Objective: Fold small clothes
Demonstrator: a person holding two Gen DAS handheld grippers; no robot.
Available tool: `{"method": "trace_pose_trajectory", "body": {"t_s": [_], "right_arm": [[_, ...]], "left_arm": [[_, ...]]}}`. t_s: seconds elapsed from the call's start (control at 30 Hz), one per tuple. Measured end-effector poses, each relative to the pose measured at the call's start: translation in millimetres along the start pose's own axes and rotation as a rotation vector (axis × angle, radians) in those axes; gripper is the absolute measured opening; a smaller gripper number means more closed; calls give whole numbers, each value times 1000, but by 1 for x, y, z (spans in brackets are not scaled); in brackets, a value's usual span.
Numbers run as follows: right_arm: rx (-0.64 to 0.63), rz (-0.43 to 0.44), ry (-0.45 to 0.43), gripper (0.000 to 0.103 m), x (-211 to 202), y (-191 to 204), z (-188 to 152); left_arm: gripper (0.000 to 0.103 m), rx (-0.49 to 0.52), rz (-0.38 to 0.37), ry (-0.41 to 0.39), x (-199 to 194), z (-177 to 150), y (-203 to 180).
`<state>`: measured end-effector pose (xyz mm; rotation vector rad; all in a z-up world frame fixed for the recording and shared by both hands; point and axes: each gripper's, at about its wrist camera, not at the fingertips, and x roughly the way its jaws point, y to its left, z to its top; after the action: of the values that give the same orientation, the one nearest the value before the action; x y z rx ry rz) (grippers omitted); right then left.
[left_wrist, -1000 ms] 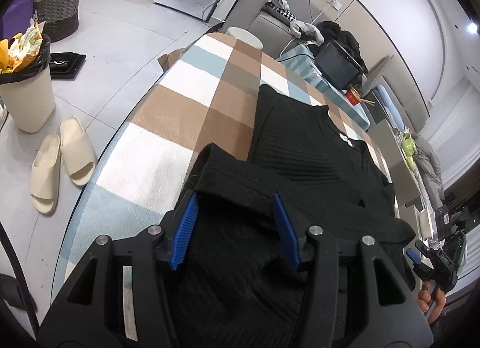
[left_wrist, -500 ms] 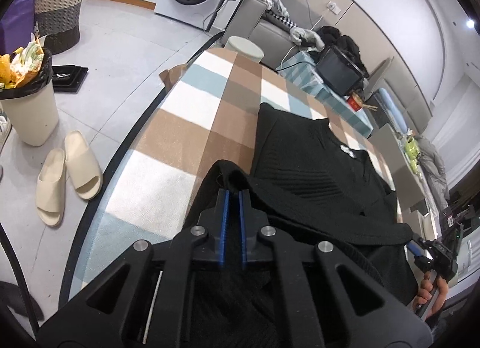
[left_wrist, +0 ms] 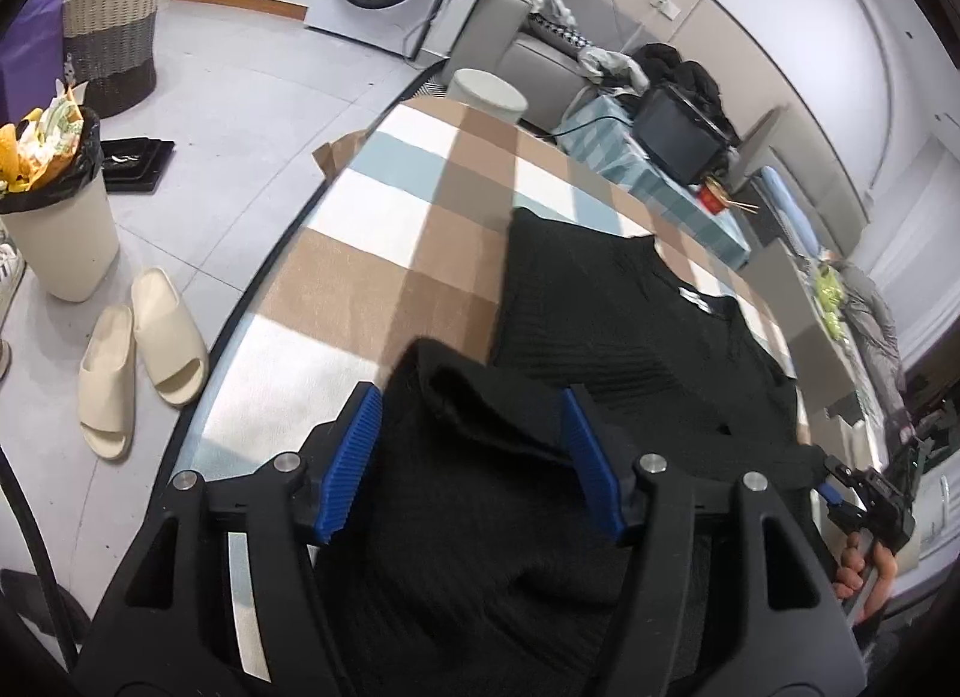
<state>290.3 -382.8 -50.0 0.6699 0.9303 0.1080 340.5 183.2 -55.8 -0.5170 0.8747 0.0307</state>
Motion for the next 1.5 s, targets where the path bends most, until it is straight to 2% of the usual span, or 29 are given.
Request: {"method": "trace_pose_trajectory", "body": {"t_s": [0.03,0.07,0.1,0.13,0.17,0.3,0.43,0.57,0.6,0.63,0.67,0.7,0.73,0.8,0.87,0.93,1.07,1.23,1.27,1.33,1.37,1.4,1.5], "right_arm": [[-3,-7,-3,45,1,1,0],[-12,-5,-13,32,0,3,0],[-35,-8,-25,20,0,6,0],[-51,-20,-34,14,-1,8,0],[-63,-18,-38,8,-3,11,0],[-89,42,-58,7,-19,22,0],[-42,138,-95,7,-39,29,9],[49,139,-180,7,-41,30,33],[73,117,-191,13,-37,28,39],[86,60,-196,22,-30,26,45],[90,-42,-189,37,-18,22,51],[108,-86,-175,37,-13,17,53],[137,-93,-145,37,-9,12,52],[130,-42,-99,39,-9,9,44],[88,-52,-78,40,-13,14,31],[52,-14,-34,40,-12,22,18],[-18,32,61,41,7,46,-6],[-33,-17,128,41,36,58,-21],[-18,-5,129,41,41,57,-21],[-29,-9,107,26,48,59,-19],[-40,-22,95,11,51,60,-17],[-43,-14,101,4,57,62,-15],[-34,54,70,3,60,72,-7]], "left_arm": [[59,-16,2,4,5,3,2],[49,-27,-1,7,10,7,3],[34,-40,-7,3,15,9,4],[6,-41,-13,8,18,11,4],[5,-32,-22,18,22,12,2],[4,-3,-47,-57,5,15,-7],[4,-9,-100,-120,-20,28,-13],[5,-40,-123,-146,-16,50,-14],[5,-44,-122,-138,-10,54,-14],[11,-47,-97,-118,-1,59,-15],[17,-57,-51,-91,11,62,-14],[18,-61,-22,-74,17,63,-13],[19,-59,0,-56,22,62,-12],[22,-24,12,-43,20,55,-12],[46,3,19,-55,12,45,-14],[57,22,2,-70,3,34,-17],[58,73,3,-33,8,22,-30],[58,87,-9,43,27,11,-41],[58,85,-22,43,27,9,-41],[58,89,-24,42,28,6,-42],[58,93,-21,42,28,5,-41],[58,93,-19,42,29,6,-40],[58,87,-11,41,29,8,-35]]}}
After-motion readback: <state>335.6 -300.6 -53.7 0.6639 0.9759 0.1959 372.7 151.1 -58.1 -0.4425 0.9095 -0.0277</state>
